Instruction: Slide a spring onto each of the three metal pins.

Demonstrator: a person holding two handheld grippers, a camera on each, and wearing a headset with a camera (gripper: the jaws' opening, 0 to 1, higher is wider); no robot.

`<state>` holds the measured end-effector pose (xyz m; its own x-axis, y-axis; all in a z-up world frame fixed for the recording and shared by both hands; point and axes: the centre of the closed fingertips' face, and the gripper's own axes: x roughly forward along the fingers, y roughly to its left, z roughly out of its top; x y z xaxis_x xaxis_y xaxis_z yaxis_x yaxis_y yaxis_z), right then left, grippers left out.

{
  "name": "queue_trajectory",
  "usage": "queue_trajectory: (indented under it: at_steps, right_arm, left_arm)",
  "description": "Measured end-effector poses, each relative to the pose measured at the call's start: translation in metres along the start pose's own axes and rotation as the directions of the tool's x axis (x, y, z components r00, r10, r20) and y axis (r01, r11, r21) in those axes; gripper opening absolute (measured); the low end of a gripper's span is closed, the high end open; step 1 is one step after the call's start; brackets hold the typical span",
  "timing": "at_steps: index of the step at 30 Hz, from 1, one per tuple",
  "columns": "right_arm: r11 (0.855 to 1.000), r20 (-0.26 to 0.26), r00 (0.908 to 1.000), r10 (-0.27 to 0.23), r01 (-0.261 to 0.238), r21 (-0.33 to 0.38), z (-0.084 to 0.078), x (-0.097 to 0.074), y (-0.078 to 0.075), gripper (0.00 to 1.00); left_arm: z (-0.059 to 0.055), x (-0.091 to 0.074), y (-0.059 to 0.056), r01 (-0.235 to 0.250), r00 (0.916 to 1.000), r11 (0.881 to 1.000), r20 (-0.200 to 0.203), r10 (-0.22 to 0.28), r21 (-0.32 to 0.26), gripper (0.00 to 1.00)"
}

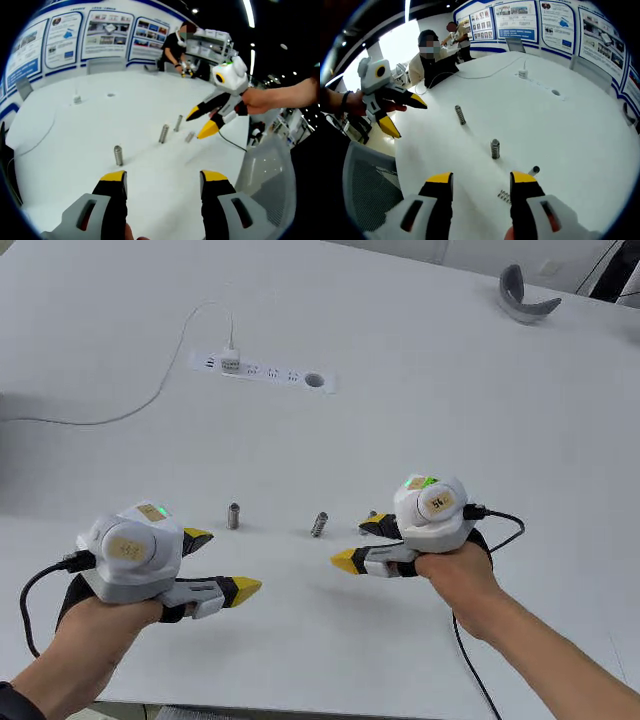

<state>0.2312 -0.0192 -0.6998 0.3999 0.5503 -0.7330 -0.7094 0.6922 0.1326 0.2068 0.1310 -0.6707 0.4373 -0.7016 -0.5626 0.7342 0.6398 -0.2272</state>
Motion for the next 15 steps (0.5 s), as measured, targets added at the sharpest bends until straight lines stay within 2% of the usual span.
queue_trajectory:
  at_steps: [11, 15]
  right_arm:
    - [0.992, 0.044, 0.9975, -0.056, 0.051, 0.119, -0.026, -0.015, -0.007, 0.50]
    - [0.990, 0.029, 0.9976, -0.064, 0.059, 0.129, -0.036, -0.017, -0.009, 0.52]
  left_arm:
    - [0.001, 0.005, -0.004, 0.009, 0.9999, 1.000, -0.009, -0.009, 0.006, 0.60]
    - [0.001, 0.007, -0.003, 0.006, 1.0000, 1.000, -0.007, -0.006, 0.000, 0.60]
